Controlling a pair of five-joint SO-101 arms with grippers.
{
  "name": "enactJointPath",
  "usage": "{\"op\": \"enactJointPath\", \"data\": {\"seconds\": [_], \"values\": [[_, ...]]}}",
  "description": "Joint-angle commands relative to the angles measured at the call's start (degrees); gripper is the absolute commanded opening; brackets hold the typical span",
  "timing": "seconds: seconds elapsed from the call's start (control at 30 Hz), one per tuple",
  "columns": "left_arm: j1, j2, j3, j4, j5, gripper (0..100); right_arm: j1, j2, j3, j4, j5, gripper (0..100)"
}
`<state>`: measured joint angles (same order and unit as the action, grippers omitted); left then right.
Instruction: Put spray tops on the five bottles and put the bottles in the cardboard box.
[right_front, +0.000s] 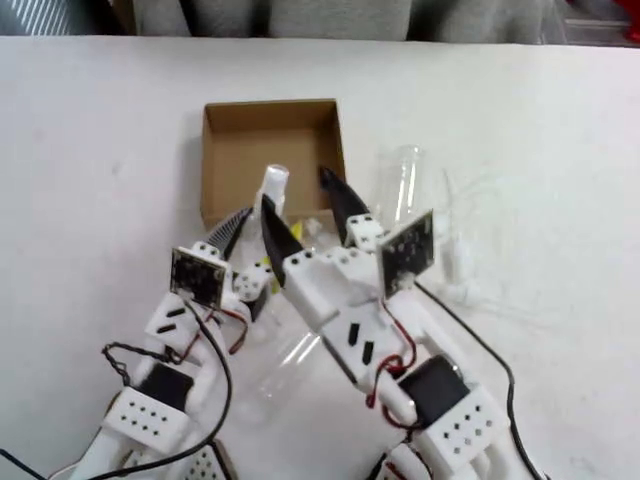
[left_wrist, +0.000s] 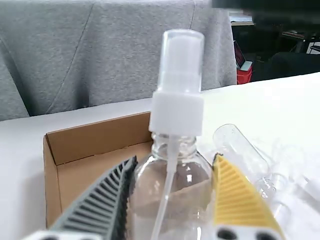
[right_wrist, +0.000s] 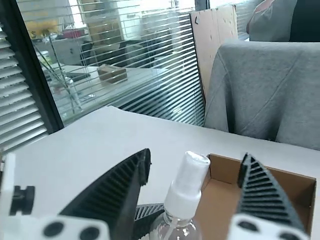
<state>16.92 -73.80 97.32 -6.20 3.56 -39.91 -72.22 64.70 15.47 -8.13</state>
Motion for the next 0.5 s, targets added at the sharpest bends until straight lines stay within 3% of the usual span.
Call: {"op": "enactJointPath", "data": {"seconds": [0.0, 0.07, 0.2, 0.3, 0.47], "values": [[-0.4, -1.3, -0.1, -0.1, 0.6, 10, 0.3, -4.2, -0.4, 1.6, -0.4, 24.7], [-0.4, -1.3, -0.1, -0.1, 0.6, 10, 2.2, -4.3, -0.3, 1.5, -0.5, 19.9], [-0.4, -1.3, -0.1, -0.1, 0.6, 10, 6.5, -1.9, -0.4, -1.2, -0.5, 0.2], [-0.4, -1.3, -0.1, -0.1, 0.6, 10, 7.2, 0.7, -0.5, -2.4, -0.5, 6.3], [-0.5, -1.3, -0.1, -0.1, 0.6, 10, 9.2, 6.5, -2.5, -2.6, -0.5, 2.1]]}}
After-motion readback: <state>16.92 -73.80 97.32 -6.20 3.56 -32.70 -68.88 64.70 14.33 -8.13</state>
